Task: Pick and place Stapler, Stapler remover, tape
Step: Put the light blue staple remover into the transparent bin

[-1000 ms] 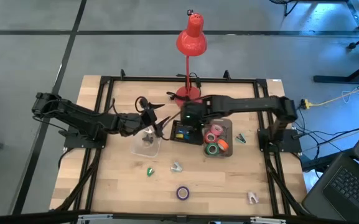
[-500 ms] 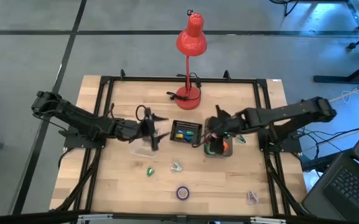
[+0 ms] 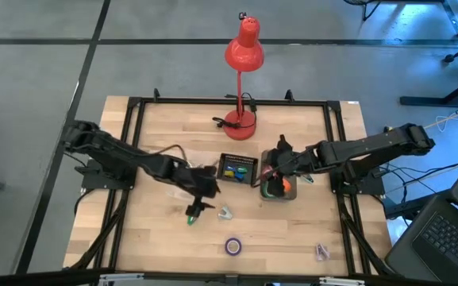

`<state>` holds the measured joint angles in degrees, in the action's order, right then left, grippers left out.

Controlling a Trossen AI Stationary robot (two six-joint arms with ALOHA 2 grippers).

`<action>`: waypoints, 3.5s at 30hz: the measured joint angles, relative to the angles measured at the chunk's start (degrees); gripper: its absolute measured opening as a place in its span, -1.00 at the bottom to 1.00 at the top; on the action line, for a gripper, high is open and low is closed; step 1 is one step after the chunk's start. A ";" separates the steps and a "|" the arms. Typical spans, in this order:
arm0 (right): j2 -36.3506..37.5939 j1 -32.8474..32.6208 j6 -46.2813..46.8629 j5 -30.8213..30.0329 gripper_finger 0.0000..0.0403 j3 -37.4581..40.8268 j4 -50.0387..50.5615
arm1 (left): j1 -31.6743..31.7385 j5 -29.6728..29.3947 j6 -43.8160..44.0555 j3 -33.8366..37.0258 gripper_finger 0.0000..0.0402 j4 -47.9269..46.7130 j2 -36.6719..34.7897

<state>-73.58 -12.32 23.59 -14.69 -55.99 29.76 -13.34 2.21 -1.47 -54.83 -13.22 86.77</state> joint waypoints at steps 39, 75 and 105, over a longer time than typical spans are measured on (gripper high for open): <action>2.01 -6.32 5.79 -11.38 0.22 0.00 9.24 | 2.21 6.86 -8.31 -5.92 0.10 3.08 17.16; 2.01 -6.32 6.08 -11.25 0.22 0.00 9.67 | 0.83 8.59 -6.83 -13.33 -0.98 -10.75 15.24; 1.99 -7.78 7.78 -11.23 0.22 0.00 10.55 | 9.75 -7.62 -0.12 -13.88 -0.94 -44.98 1.10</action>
<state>-71.59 -20.10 31.37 -25.91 -55.99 40.32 -3.60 -5.41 -1.59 -68.71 -58.20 87.87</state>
